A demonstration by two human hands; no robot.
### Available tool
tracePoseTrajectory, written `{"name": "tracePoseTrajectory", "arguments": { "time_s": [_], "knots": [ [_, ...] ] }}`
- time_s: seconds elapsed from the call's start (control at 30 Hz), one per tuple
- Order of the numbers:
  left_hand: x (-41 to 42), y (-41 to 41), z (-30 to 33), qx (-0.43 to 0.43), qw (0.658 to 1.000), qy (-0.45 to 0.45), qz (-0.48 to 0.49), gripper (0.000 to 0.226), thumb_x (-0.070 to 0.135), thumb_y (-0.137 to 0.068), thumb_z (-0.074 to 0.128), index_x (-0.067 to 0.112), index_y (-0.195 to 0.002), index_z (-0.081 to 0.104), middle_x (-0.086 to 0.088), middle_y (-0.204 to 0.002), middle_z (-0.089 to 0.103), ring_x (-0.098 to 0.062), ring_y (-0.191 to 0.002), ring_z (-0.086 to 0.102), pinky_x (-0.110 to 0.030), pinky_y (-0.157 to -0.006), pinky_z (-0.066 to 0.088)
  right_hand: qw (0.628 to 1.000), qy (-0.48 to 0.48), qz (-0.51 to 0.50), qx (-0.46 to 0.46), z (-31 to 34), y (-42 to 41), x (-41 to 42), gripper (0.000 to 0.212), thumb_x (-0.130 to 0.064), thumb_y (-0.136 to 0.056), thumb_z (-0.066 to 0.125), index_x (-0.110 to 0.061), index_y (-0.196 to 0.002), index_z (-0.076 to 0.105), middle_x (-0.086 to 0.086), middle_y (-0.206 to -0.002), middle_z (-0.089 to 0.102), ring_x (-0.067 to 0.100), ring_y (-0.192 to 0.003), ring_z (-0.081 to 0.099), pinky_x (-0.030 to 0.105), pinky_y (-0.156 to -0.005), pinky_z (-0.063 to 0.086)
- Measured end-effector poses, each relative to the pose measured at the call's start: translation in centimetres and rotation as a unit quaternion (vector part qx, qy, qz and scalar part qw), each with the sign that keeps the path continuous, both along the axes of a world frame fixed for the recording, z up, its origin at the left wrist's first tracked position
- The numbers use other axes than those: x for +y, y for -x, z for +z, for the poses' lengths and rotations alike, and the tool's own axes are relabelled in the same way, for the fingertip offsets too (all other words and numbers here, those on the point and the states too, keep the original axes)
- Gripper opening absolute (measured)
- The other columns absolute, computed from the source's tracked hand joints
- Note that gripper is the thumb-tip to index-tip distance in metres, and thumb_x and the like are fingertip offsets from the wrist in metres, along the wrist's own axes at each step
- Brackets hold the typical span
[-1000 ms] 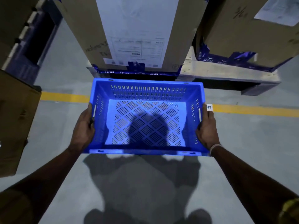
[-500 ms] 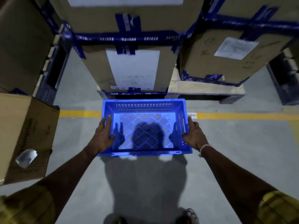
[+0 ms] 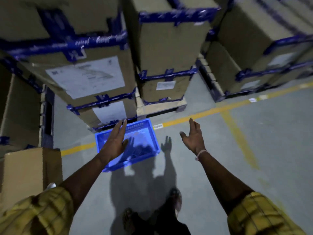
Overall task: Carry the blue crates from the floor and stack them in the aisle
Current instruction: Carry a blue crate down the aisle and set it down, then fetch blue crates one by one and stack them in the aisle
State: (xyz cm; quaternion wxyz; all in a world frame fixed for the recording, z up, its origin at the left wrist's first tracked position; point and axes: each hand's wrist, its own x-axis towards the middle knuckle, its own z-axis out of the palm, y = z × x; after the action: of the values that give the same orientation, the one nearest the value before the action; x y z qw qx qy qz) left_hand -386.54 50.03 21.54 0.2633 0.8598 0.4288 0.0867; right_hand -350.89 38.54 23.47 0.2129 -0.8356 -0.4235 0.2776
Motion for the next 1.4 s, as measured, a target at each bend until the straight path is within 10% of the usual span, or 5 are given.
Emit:
{"name": "tracePoseTrajectory", "arguments": {
  "time_s": [0.47, 0.87, 1.1, 1.4],
  "knots": [
    [-6.9, -26.0, 17.1, -0.066, 0.971, -0.018, -0.227, 0.084, 0.06, -0.099, 0.035, 0.006, -0.16, 0.016, -0.006, -0.168, 0.011, -0.023, -0.157, 0.009, -0.028, -0.124, 0.011, 0.969, -0.096, -0.215, -0.071, 17.9, -19.3, -24.9, 0.087, -0.044, -0.088, 0.068, -0.021, -0.158, 0.022, 0.008, -0.162, 0.02, 0.027, -0.148, 0.023, 0.04, -0.118, 0.03],
    [-19.4, -54.4, 23.7, -0.145, 0.929, -0.007, -0.339, 0.076, 0.029, -0.102, 0.055, 0.013, -0.161, 0.01, 0.006, -0.166, 0.004, -0.007, -0.154, 0.002, -0.018, -0.121, 0.006, 0.901, -0.128, -0.405, -0.089, 21.2, -32.6, -44.1, 0.087, -0.054, -0.089, 0.064, -0.021, -0.158, 0.024, 0.001, -0.161, 0.02, 0.024, -0.149, 0.021, 0.039, -0.118, 0.029],
    [-25.7, -67.6, 23.9, -0.145, 0.875, 0.105, -0.45, 0.077, 0.043, -0.102, 0.052, 0.041, -0.16, 0.002, 0.024, -0.167, -0.007, -0.005, -0.155, 0.005, -0.044, -0.119, 0.033, 0.862, -0.157, -0.473, -0.086, 21.1, -38.6, -47.8, 0.087, -0.055, -0.088, 0.064, -0.027, -0.158, 0.021, -0.003, -0.161, 0.02, 0.022, -0.149, 0.021, 0.042, -0.12, 0.027],
    [-25.6, -86.1, 22.7, -0.118, 0.844, 0.208, -0.481, 0.073, 0.048, -0.102, 0.05, 0.048, -0.158, 0.004, 0.028, -0.165, -0.008, 0.027, -0.134, 0.016, -0.031, -0.115, 0.038, 0.843, -0.149, -0.511, -0.079, 19.4, -52.6, -47.6, 0.089, -0.062, -0.087, 0.062, -0.031, -0.158, 0.019, -0.009, -0.161, 0.019, 0.019, -0.15, 0.021, 0.043, -0.118, 0.03]
  ]
}}
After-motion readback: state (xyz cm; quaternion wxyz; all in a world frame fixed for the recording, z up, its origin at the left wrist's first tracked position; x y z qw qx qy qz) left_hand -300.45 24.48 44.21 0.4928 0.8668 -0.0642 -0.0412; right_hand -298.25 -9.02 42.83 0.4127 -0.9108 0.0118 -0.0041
